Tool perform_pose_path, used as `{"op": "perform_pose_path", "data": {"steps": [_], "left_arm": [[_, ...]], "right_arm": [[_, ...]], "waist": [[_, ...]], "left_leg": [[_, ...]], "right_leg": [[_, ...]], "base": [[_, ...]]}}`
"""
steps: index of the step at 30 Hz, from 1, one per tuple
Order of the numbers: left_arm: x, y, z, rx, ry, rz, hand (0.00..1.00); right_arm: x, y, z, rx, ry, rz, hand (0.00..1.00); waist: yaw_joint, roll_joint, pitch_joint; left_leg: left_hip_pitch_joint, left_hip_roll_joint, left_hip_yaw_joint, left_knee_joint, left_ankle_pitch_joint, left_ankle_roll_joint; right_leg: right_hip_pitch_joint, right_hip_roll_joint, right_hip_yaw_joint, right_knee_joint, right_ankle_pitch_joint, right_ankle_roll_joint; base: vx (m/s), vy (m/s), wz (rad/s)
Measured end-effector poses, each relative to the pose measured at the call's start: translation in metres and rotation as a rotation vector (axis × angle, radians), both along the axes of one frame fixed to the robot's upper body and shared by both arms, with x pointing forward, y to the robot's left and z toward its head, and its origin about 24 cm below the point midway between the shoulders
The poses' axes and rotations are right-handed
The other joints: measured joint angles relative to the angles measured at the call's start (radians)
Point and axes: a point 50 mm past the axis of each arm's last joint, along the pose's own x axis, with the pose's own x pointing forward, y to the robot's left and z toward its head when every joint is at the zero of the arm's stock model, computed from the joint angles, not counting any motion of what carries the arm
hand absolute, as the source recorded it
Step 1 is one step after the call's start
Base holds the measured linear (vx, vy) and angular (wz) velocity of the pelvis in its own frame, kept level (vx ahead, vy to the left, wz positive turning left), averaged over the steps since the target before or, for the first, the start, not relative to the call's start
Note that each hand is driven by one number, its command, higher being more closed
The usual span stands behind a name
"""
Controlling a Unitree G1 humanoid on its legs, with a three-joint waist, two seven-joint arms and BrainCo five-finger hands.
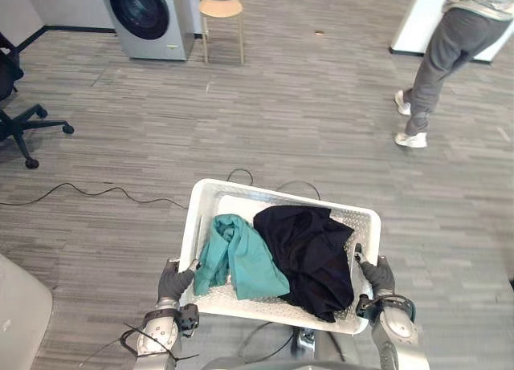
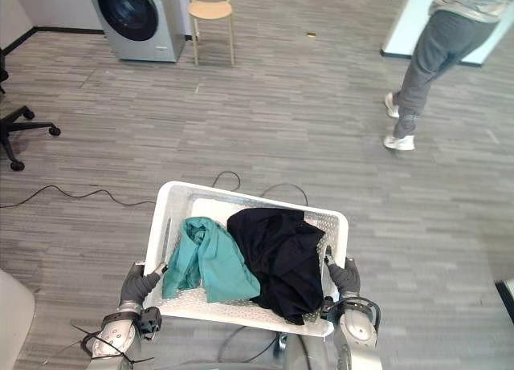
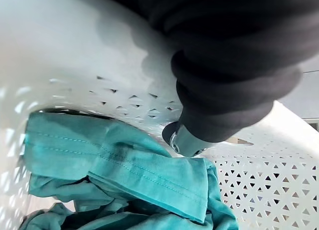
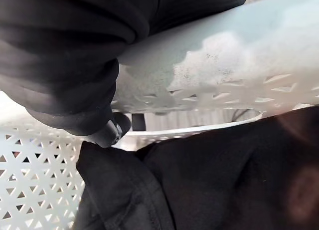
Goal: Pick up the laundry basket with both hands and put the clothes into the washing machine.
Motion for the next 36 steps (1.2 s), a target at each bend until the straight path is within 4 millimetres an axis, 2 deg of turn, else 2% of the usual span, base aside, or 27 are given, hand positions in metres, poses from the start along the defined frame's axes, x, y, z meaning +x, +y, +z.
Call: {"op": "perform_pose_path", "data": {"steps": [1, 2, 3, 5, 6, 7, 8, 9, 11, 13, 15, 16, 17, 18, 19, 20, 21, 22, 24, 26, 28, 31, 32, 33, 34, 35, 36], "left_arm": [[0.000, -0.003, -0.002, -0.009, 0.011, -0.003, 1.00], [-0.001, -0.004, -0.004, -0.014, 0.023, -0.002, 1.00], [-0.001, -0.006, -0.007, -0.028, 0.035, 0.004, 1.00], [0.003, -0.011, -0.006, -0.050, 0.021, 0.007, 1.00], [-0.002, -0.014, -0.011, -0.070, 0.042, 0.015, 1.00], [-0.008, -0.010, -0.011, -0.056, 0.050, 0.015, 1.00], [-0.009, -0.013, -0.012, -0.066, 0.055, 0.017, 1.00], [-0.007, -0.013, -0.011, -0.065, 0.047, 0.011, 1.00], [-0.009, -0.011, -0.012, -0.061, 0.056, 0.008, 1.00], [-0.010, -0.011, -0.012, -0.064, 0.055, 0.010, 1.00], [-0.009, -0.011, -0.011, -0.070, 0.041, 0.015, 1.00], [-0.009, -0.011, -0.010, -0.068, 0.036, 0.016, 1.00], [-0.010, -0.008, -0.011, -0.057, 0.041, 0.018, 1.00], [-0.010, -0.003, -0.010, -0.035, 0.050, 0.025, 1.00], [-0.011, 0.000, -0.009, -0.027, 0.050, 0.031, 1.00], [-0.013, 0.001, -0.009, -0.022, 0.054, 0.032, 1.00], [-0.018, -0.003, -0.007, -0.027, 0.053, 0.021, 1.00], [-0.020, -0.001, -0.005, -0.007, 0.052, 0.019, 1.00], [-0.018, -0.001, -0.005, -0.003, 0.058, 0.017, 1.00], [-0.017, -0.006, -0.006, -0.010, 0.062, 0.001, 1.00], [-0.016, -0.008, -0.005, -0.012, 0.058, -0.008, 1.00], [-0.015, -0.008, -0.005, -0.009, 0.059, -0.015, 1.00], [-0.015, -0.007, -0.005, -0.008, 0.059, -0.012, 1.00], [-0.017, -0.002, -0.005, 0.008, 0.064, -0.004, 1.00], [-0.018, -0.004, -0.010, -0.008, 0.080, 0.005, 1.00], [-0.019, -0.007, -0.016, -0.030, 0.107, 0.016, 1.00], [-0.019, -0.011, -0.017, -0.038, 0.108, 0.005, 1.00]], "right_arm": [[-0.001, -0.001, -0.001, -0.003, 0.007, -0.006, 1.00], [-0.004, -0.002, -0.002, -0.006, 0.015, -0.010, 1.00], [-0.006, -0.005, -0.003, -0.017, 0.025, -0.009, 1.00], [-0.006, -0.010, 0.005, -0.044, -0.004, -0.005, 1.00], [-0.009, -0.013, 0.007, -0.056, -0.008, 0.004, 1.00], [-0.017, -0.009, 0.007, -0.045, 0.002, 0.002, 1.00], [-0.018, -0.010, 0.007, -0.047, 0.003, -0.001, 1.00], [-0.018, -0.011, 0.005, -0.042, 0.012, -0.014, 1.00], [-0.016, -0.009, 0.006, -0.038, 0.007, -0.009, 1.00], [-0.014, -0.009, 0.006, -0.041, 0.003, -0.008, 1.00], [-0.010, -0.010, 0.009, -0.050, -0.011, -0.003, 1.00], [-0.010, -0.009, 0.008, -0.048, -0.010, -0.005, 1.00], [-0.011, -0.006, 0.003, -0.035, 0.010, -0.007, 1.00], [-0.012, 0.000, -0.003, -0.013, 0.034, -0.005, 1.00], [-0.010, 0.002, -0.002, -0.011, 0.028, 0.003, 1.00], [-0.007, 0.003, 0.000, -0.011, 0.019, 0.007, 1.00], [-0.015, 0.000, -0.002, -0.024, 0.031, 0.001, 1.00], [-0.017, 0.003, -0.005, -0.007, 0.041, -0.003, 1.00], [-0.018, 0.004, -0.006, -0.007, 0.044, -0.006, 1.00], [-0.023, -0.001, -0.007, -0.012, 0.055, -0.025, 1.00], [-0.025, -0.003, -0.008, -0.015, 0.054, -0.037, 1.00], [-0.026, -0.004, -0.008, -0.011, 0.055, -0.045, 1.00], [-0.026, -0.004, -0.008, -0.010, 0.056, -0.046, 1.00], [-0.026, 0.003, -0.009, 0.007, 0.059, -0.033, 1.00], [-0.027, 0.002, -0.011, -0.001, 0.067, -0.027, 1.00], [-0.027, -0.003, -0.011, -0.023, 0.081, -0.024, 1.00], [-0.027, -0.008, -0.010, -0.042, 0.082, -0.021, 1.00]], "waist": [[-0.016, 0.015, -0.005], [-0.024, 0.026, -0.018], [-0.025, 0.055, -0.047], [-0.034, 0.082, -0.020], [-0.034, 0.127, -0.022], [-0.019, 0.119, -0.032], [-0.007, 0.155, -0.027], [0.008, 0.166, -0.018], [0.043, 0.121, 0.003], [0.086, 0.086, 0.004], [0.090, 0.081, 0.003], [0.090, 0.074, -0.011], [0.092, 0.051, -0.028], [0.081, -0.010, -0.065], [0.083, -0.014, -0.060], [0.097, -0.008, -0.056], [0.092, -0.008, -0.077], [0.081, -0.050, -0.086], [0.064, -0.060, -0.082], [0.059, -0.014, -0.063], [0.055, 0.027, -0.067], [0.045, 0.033, -0.064], [0.042, 0.031, -0.066], [0.042, -0.012, -0.070], [0.041, -0.008, -0.072], [0.043, 0.021, -0.080], [0.046, 0.024, -0.081]], "left_leg": [[0.051, 0.032, -0.034, 0.000, -0.021, -0.038], [0.061, 0.058, -0.061, 0.017, -0.025, -0.046], [0.049, 0.115, -0.108, 0.103, -0.021, -0.053], [-0.033, 0.135, -0.148, 0.390, 0.099, -0.060], [-0.125, 0.166, -0.146, 0.633, 0.304, -0.068], [-0.219, 0.192, -0.144, 0.835, 0.584, -0.056], [-0.275, 0.224, -0.157, 0.941, 0.547, -0.043], [-0.406, 0.225, -0.186, 1.099, 0.422, -0.018], [-0.591, 0.204, -0.154, 1.091, 0.272, 0.029], [-0.689, 0.203, -0.100, 0.873, 0.196, -0.003], [-0.720, 0.210, -0.047, 0.509, 0.202, -0.029], [-0.710, 0.199, -0.021, 0.322, 0.314, -0.060], [-0.695, 0.171, 0.004, 0.330, 0.324, -0.020], [-0.701, 0.143, 0.064, 0.392, 0.321, 0.045], [-0.717, 0.181, 0.104, 0.540, 0.291, 0.076], [-0.747, 0.194, 0.124, 0.631, 0.263, 0.054], [-0.684, 0.177, 0.126, 0.496, 0.244, 0.021], [-0.598, 0.117, 0.148, 0.427, 0.176, 0.054], [-0.479, 0.062, 0.155, 0.346, 0.155, 0.079], [-0.312, 0.044, 0.148, 0.238, 0.152, 0.085], [-0.205, 0.045, 0.129, 0.157, 0.152, 0.084], [-0.126, 0.057, 0.095, 0.108, 0.142, 0.061], [-0.106, 0.072, 0.071, 0.121, 0.111, 0.005], [-0.098, 0.047, 0.048, 0.147, 0.081, -0.036], [-0.087, 0.053, 0.024, 0.160, 0.070, -0.035], [-0.088, 0.087, -0.004, 0.198, 0.073, -0.043], [-0.110, 0.100, -0.010, 0.239, 0.077, -0.059]], "right_leg": [[0.015, 0.045, 0.044, -0.050, 0.128, -0.007], [0.024, 0.072, 0.064, -0.033, 0.172, -0.037], [0.023, 0.112, 0.079, 0.040, 0.151, -0.065], [0.010, 0.095, 0.050, 0.261, 0.054, -0.102], [0.028, 0.153, 0.013, 0.278, -0.010, -0.100], [0.144, 0.192, 0.025, 0.115, -0.063, -0.134], [0.184, 0.220, 0.022, 0.109, -0.073, -0.134], [0.262, 0.230, 0.041, 0.087, -0.123, -0.148], [0.415, 0.196, 0.102, -0.001, -0.169, -0.123], [0.515, 0.158, 0.152, -0.077, -0.203, -0.090], [0.616, 0.117, 0.180, -0.127, -0.256, -0.052], [0.670, 0.088, 0.195, -0.134, -0.305, -0.014], [0.689, 0.060, 0.217, -0.129, -0.321, 0.004], [0.688, 0.000, 0.280, -0.103, -0.301, 0.004], [0.702, -0.005, 0.351, -0.048, -0.231, 0.011], [0.704, 0.011, 0.377, -0.002, -0.189, 0.018], [0.651, 0.015, 0.394, 0.177, -0.121, 0.082], [0.550, -0.008, 0.419, 0.421, -0.059, 0.147], [0.428, -0.011, 0.421, 0.675, -0.020, 0.158], [0.338, 0.006, 0.376, 0.795, -0.030, 0.147], [0.249, 0.006, 0.313, 0.756, -0.091, 0.118], [0.191, -0.009, 0.211, 0.521, -0.155, 0.033], [0.199, 0.017, 0.180, 0.321, -0.144, 0.007], [0.219, 0.029, 0.195, 0.096, -0.009, -0.039], [0.235, 0.029, 0.189, 0.112, -0.040, -0.017], [0.273, 0.050, 0.182, 0.082, -0.040, -0.029], [0.299, 0.056, 0.181, 0.043, -0.041, -0.030]], "base": [[0.94, -0.122, 0.76], [0.96, -0.142, 0.69], [0.98, -0.159, 0.50], [0.76, -0.181, 0.37], [0.55, -0.254, 0.09], [0.53, -0.238, -0.10], [0.58, -0.111, -0.31], [0.70, -0.032, -0.24], [0.72, 0.005, -0.36], [0.81, 0.122, -0.57], [0.81, 0.235, -0.42], [0.69, 0.272, -0.33], [0.89, 0.324, -0.28], [0.92, 0.358, -0.33], [0.91, 0.360, -0.35], [0.81, 0.400, -0.46], [0.69, 0.375, -0.28], [0.65, 0.330, 0.00], [0.69, 0.187, 0.20], [0.63, 0.112, 0.14], [0.49, 0.034, 0.27], [0.48, -0.066, 0.43], [0.47, -0.156, 0.44], [0.47, -0.166, 0.42], [0.46, -0.137, 0.23], [0.41, -0.103, 0.10], [0.44, -0.114, -0.01]]}}
